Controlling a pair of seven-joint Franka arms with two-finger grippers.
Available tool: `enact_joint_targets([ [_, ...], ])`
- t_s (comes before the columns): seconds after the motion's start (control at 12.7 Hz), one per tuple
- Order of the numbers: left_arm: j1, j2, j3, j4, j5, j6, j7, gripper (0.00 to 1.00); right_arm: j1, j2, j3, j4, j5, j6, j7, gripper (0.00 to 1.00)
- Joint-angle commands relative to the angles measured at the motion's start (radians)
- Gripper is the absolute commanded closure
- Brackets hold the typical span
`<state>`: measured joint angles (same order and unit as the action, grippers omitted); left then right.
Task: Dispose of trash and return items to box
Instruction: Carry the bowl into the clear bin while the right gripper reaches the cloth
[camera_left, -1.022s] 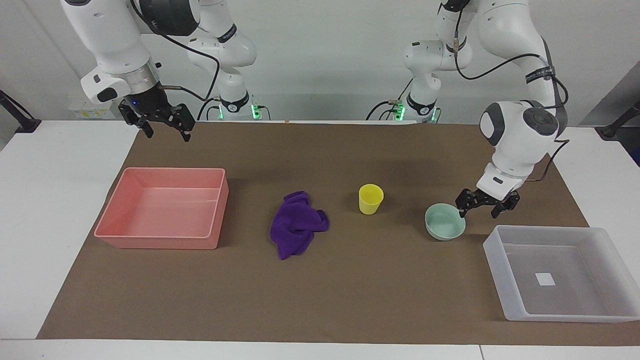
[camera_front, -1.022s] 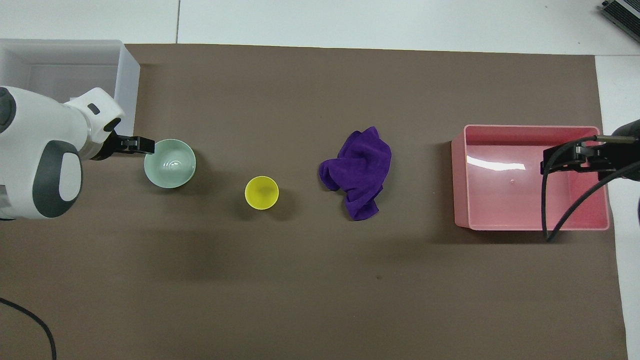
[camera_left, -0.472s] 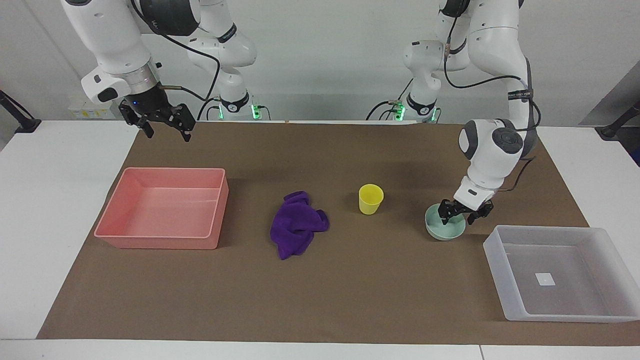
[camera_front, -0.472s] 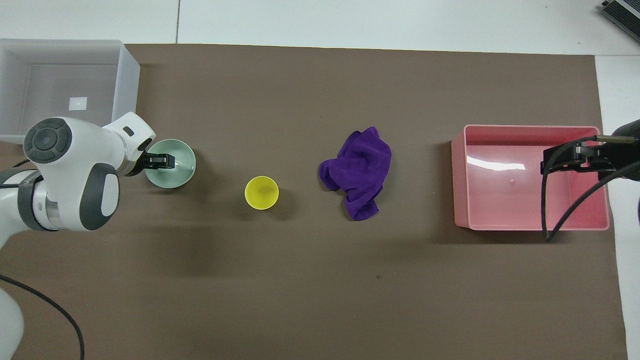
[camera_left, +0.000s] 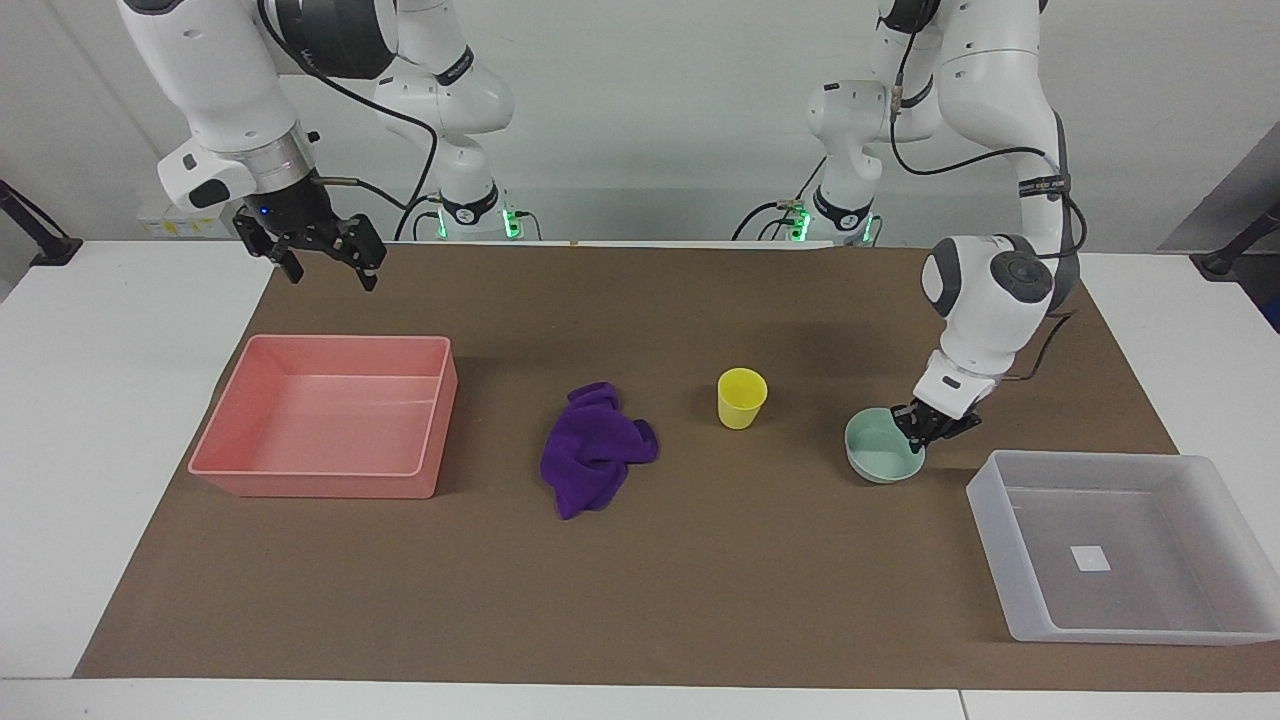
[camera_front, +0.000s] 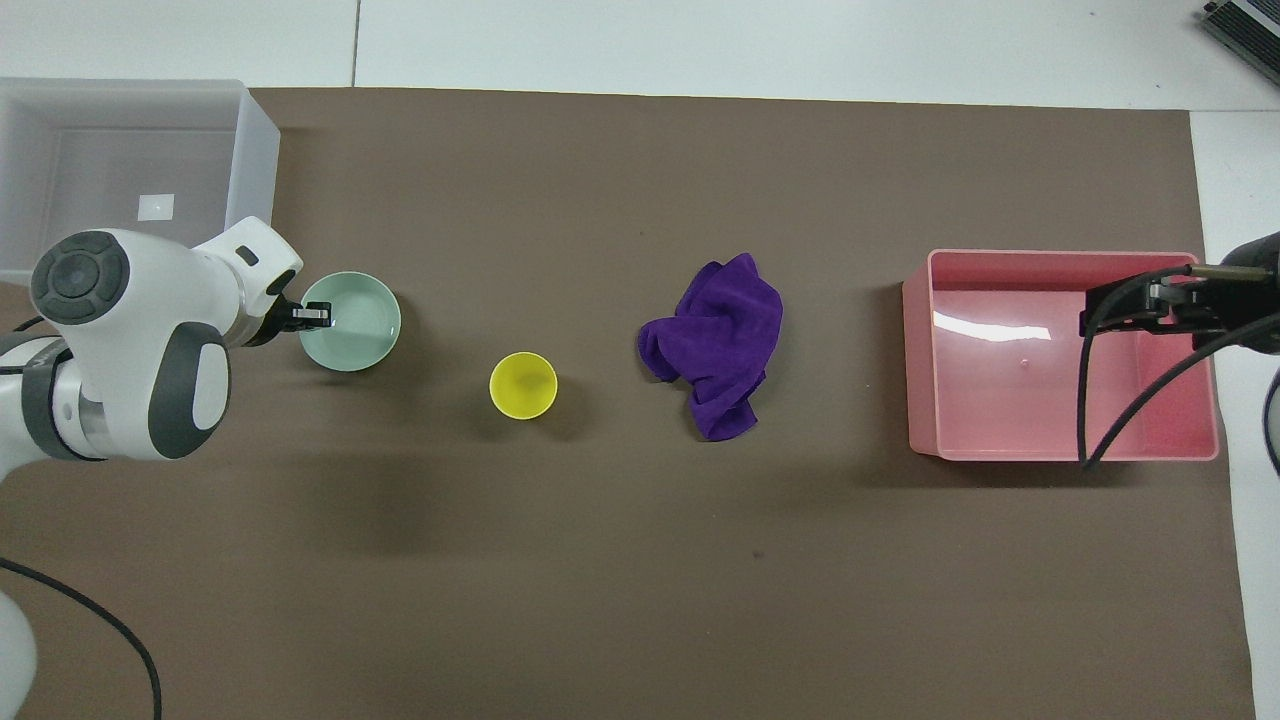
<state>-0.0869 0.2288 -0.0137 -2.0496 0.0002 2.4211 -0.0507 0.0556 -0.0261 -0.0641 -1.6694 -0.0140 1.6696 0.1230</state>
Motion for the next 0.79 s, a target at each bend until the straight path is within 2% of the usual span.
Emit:
enact_joint_targets([
  [0.0,0.009,-0.037,0.006,0.072,-0.002,-0.107,0.0,1.0,0.036,-0.07,0.0,-0.174,0.005,0.161,-0.019,0.0],
  [0.24,0.053,-0.039,0.005,0.23,-0.003,-0.281,0.029,1.0,0.11,-0.009,0.0,-0.191,0.005,0.275,0.0,0.0],
  [0.39,0.11,-0.011,0.008,0.305,-0.066,-0.284,0.098,1.0,0.196,0.061,0.0,-0.191,0.006,0.385,0.126,0.0],
  [0.55,0.162,0.009,0.008,0.324,-0.103,-0.24,0.114,1.0,0.26,0.135,0.0,-0.191,0.011,0.507,0.191,0.0],
  [0.71,0.185,0.11,0.006,0.47,-0.104,-0.267,0.114,1.0,0.296,0.185,0.0,-0.191,0.071,0.57,0.184,0.0],
])
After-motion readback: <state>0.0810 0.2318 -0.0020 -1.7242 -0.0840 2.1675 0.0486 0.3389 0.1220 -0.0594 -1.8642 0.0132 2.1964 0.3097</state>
